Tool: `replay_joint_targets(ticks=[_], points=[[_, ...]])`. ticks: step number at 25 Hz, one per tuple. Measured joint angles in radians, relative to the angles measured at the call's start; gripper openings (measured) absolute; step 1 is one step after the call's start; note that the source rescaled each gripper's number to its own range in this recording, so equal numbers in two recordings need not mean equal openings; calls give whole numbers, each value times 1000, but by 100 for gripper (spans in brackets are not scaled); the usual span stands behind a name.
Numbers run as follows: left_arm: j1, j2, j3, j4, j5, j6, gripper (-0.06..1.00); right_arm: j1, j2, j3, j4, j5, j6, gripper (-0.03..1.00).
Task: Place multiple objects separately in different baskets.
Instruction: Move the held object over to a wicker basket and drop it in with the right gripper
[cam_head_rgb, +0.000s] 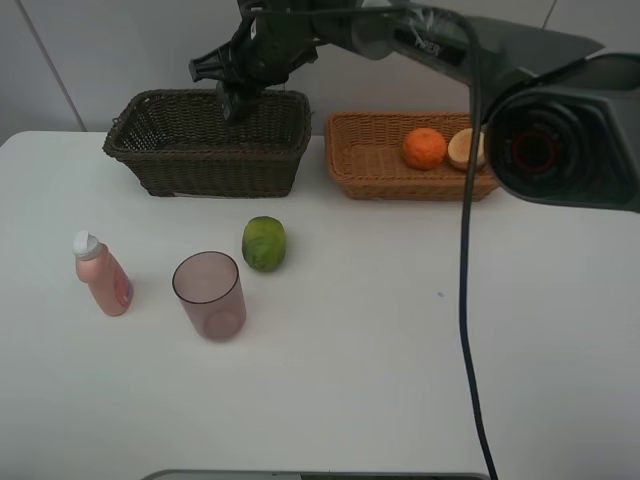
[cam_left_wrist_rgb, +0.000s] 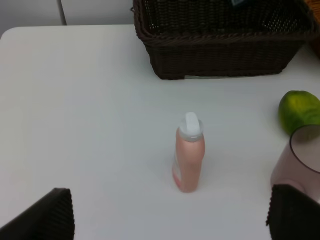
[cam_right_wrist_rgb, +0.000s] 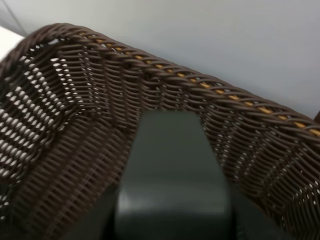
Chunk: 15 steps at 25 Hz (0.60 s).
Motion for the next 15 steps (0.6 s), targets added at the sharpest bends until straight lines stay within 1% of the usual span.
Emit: replay_joint_targets(ticks=[3, 15], points=[[0, 0, 0, 0, 0, 0, 99, -11, 24, 0, -18, -13, 0, 0], [0, 0, 0, 0, 0, 0, 99, -13, 57, 0, -43, 23, 0, 0]])
